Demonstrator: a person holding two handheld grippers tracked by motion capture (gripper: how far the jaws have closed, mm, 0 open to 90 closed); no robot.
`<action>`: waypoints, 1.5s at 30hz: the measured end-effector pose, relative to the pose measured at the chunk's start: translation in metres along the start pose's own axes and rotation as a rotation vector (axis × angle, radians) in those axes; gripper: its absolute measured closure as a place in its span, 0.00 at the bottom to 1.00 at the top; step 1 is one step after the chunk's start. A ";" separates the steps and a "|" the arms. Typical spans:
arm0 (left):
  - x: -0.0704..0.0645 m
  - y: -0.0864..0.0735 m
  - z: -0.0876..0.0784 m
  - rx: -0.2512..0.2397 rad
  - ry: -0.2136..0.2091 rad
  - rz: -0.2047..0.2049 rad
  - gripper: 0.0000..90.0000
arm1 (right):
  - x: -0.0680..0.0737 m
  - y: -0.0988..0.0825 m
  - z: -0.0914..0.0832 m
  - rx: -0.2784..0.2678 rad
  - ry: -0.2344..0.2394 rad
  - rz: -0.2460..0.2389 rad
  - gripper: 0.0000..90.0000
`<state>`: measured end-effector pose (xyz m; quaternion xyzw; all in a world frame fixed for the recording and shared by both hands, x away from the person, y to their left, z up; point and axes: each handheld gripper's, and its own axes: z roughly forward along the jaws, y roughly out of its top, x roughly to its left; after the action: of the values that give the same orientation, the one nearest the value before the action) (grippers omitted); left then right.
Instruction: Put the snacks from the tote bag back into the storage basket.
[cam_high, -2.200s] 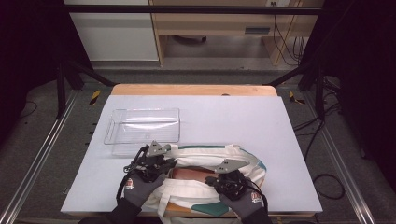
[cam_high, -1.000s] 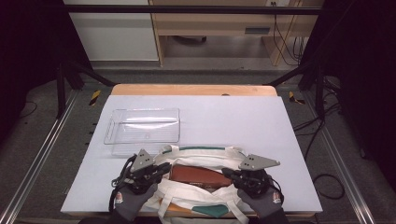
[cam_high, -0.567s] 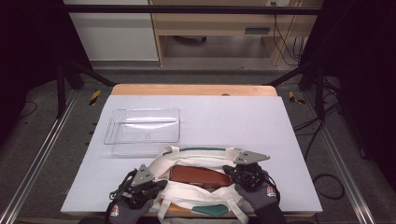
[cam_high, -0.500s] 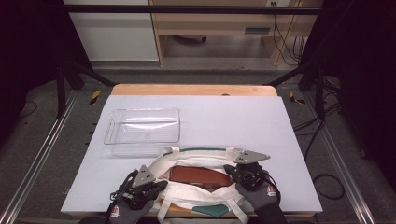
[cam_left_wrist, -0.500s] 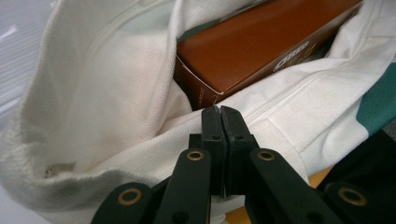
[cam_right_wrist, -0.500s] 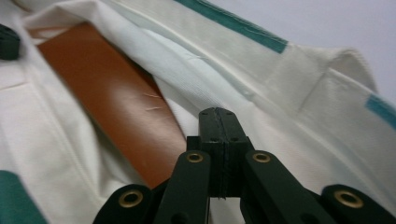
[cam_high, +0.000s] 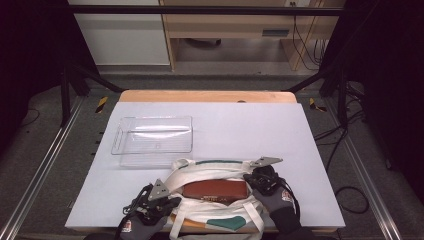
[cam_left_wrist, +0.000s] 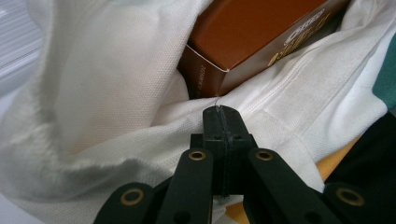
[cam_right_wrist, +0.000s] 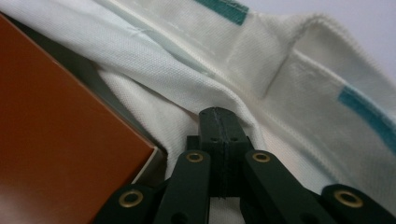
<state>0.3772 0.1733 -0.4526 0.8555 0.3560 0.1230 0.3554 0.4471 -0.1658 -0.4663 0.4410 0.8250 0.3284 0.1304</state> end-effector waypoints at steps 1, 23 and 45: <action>0.000 0.000 0.000 0.000 0.000 0.000 1.00 | 0.000 0.000 0.002 0.000 -0.002 0.005 1.00; 0.014 0.049 0.000 -0.130 0.062 0.061 0.78 | 0.028 -0.022 -0.066 -0.170 0.146 -0.037 1.00; 0.035 0.052 0.031 -0.033 0.171 -0.011 0.99 | 0.036 -0.048 -0.049 -0.019 0.163 -0.067 1.00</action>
<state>0.4430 0.1559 -0.4403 0.8339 0.3878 0.1995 0.3384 0.3708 -0.1767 -0.4586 0.3838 0.8439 0.3667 0.0780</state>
